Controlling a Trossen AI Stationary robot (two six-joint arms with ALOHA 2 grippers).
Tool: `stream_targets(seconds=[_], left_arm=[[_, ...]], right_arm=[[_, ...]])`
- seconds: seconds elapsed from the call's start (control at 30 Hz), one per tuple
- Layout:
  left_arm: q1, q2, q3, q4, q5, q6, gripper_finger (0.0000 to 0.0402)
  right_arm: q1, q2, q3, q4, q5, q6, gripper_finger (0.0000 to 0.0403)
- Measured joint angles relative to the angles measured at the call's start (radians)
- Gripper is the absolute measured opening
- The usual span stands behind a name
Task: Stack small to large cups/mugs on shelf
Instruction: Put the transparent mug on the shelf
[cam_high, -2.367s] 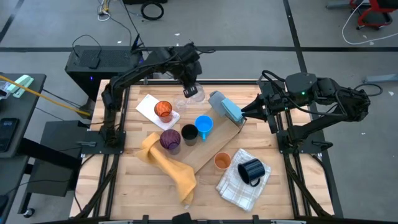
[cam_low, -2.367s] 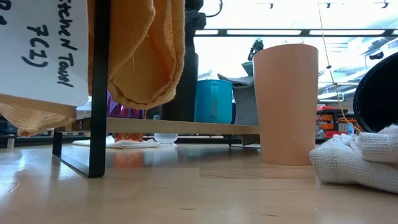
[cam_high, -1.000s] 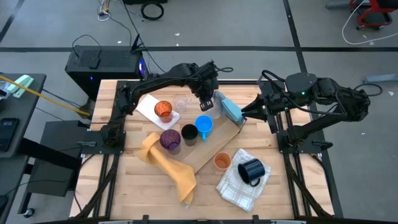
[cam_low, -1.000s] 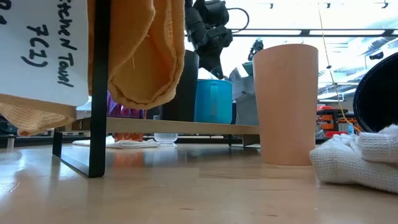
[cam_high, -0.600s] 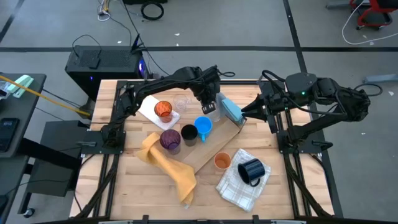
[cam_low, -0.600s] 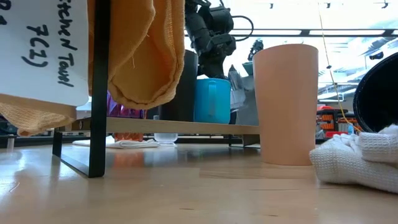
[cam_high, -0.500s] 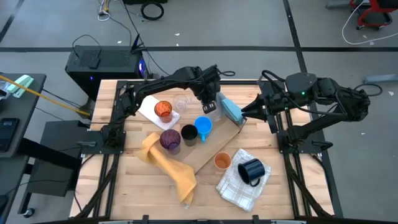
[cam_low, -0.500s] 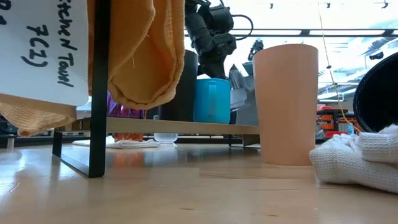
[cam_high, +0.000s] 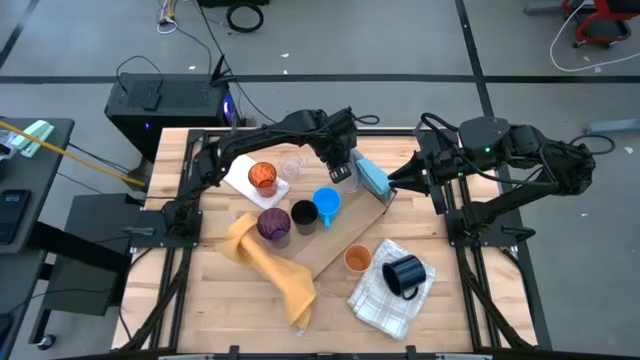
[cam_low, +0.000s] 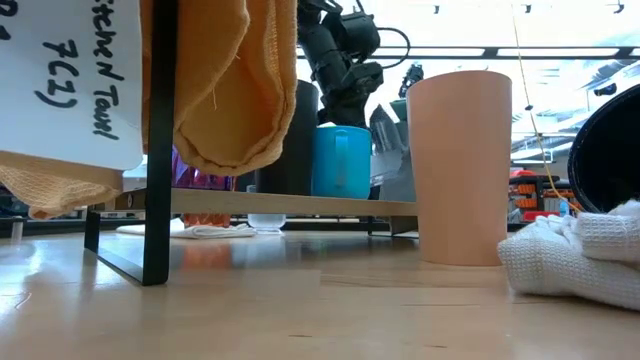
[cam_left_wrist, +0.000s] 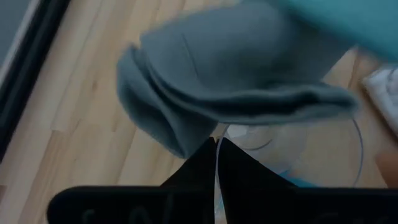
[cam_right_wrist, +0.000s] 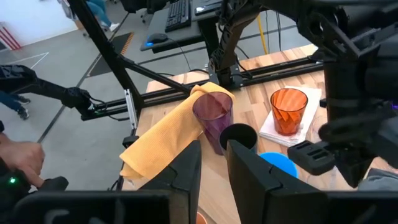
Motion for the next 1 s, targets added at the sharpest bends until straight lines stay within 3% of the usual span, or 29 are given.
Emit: stream_targets(seconds=[0.87, 1.0], left_arm=[[-0.005, 0.053, 0.000, -0.013, -0.018, 0.016, 0.0007], [-0.004, 0.053, -0.001, -0.014, -0.019, 0.015, 0.0024]], right_arm=[[0.000, 0.000, 0.000, -0.004, 0.000, 0.009, 0.0084], [0.000, 0.000, 0.000, -0.004, 0.000, 0.009, 0.0084]])
